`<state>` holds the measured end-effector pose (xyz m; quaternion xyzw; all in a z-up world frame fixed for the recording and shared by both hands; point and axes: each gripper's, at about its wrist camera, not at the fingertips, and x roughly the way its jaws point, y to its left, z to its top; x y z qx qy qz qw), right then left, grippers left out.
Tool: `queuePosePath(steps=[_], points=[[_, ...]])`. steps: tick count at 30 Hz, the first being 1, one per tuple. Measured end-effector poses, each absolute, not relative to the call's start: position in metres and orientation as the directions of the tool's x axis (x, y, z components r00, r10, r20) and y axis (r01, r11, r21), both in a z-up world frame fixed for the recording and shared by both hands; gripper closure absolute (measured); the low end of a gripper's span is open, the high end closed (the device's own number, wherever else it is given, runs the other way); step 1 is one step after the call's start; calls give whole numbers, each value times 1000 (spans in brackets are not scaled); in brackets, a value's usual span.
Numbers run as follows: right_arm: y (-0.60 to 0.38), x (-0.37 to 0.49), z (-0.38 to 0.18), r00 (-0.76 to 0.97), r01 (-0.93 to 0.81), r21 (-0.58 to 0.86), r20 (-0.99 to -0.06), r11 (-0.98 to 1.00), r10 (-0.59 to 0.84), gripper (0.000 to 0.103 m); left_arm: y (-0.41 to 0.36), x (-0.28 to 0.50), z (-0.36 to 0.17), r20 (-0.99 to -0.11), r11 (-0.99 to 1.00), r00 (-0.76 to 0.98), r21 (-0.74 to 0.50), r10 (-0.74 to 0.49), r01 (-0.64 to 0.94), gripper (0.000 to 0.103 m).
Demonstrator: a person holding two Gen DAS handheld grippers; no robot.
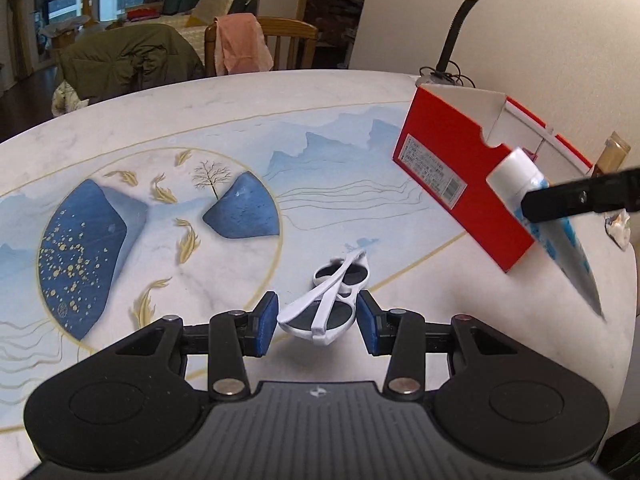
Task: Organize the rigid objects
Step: 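Carry sunglasses and toothpaste into the shoebox and open both tools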
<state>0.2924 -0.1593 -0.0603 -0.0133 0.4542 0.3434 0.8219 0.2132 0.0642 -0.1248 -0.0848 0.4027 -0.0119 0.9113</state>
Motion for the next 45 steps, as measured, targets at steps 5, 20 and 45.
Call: queuePosePath(steps=[5,20,45], points=[[-176,286,-55,360,-578,308,-735,755,575,67,49,208,-104,-707,987,703,-156,-77,-48,62],[-248,307,-37,426,-540,324,-691,777,584,67,-21,227,-43,-646,987,755,-158,-114,14,62],[-330,397,-22,541,-516,253,-645,819,540,67,-125,326,14,-626,987,765,-139,-148,77,62]])
